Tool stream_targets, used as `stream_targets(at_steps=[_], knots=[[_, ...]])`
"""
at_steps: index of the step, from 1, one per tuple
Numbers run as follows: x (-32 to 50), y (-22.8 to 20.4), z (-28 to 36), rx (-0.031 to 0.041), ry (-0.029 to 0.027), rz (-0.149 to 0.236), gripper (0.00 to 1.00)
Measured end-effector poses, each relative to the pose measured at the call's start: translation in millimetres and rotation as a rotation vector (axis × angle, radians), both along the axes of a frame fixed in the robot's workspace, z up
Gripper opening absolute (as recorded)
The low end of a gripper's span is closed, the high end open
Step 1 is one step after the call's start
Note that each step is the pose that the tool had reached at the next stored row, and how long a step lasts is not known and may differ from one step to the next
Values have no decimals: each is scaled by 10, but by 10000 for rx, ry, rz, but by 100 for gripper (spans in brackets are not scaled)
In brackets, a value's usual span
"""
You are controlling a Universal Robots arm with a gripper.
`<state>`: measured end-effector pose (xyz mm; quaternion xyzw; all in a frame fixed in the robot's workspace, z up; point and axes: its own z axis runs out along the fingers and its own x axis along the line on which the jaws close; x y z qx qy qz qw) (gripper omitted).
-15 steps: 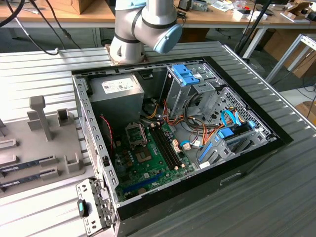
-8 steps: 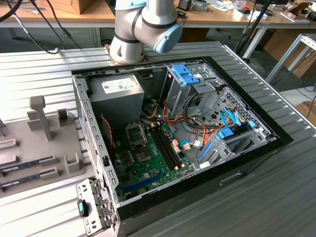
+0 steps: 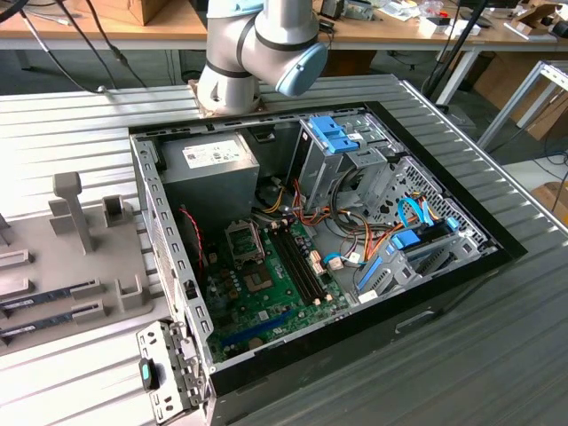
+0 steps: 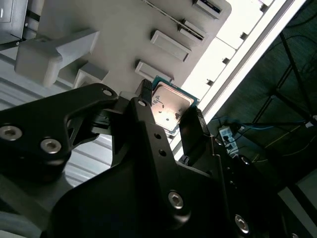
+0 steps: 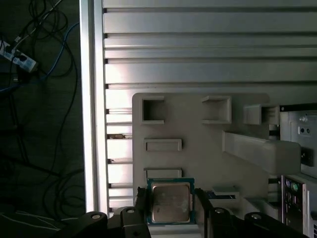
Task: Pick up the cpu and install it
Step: 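Pick up the cpu and move it towards the insertion slot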
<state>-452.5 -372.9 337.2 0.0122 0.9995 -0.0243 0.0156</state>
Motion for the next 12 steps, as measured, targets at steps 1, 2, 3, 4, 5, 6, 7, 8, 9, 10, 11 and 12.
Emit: stream_targets(at_steps=[1,2,3,4,5,6,7,8,9,10,11,12], knots=[[0,0,17,1,0,0,47],[0,0,38,5,-1,1,47],[0,0,51,7,-1,1,47],[0,0,60,7,0,0,47],[0,0,70,8,0,0,47],[0,0,77,9,-1,1,47],[0,0,91,10,-1,0,47],[0,0,101,11,-1,0,47],[0,0,117,12,0,0,47],[0,0,127,13,-1,0,47],[0,0,136,13,0,0,47],[0,0,148,13,0,0,47]])
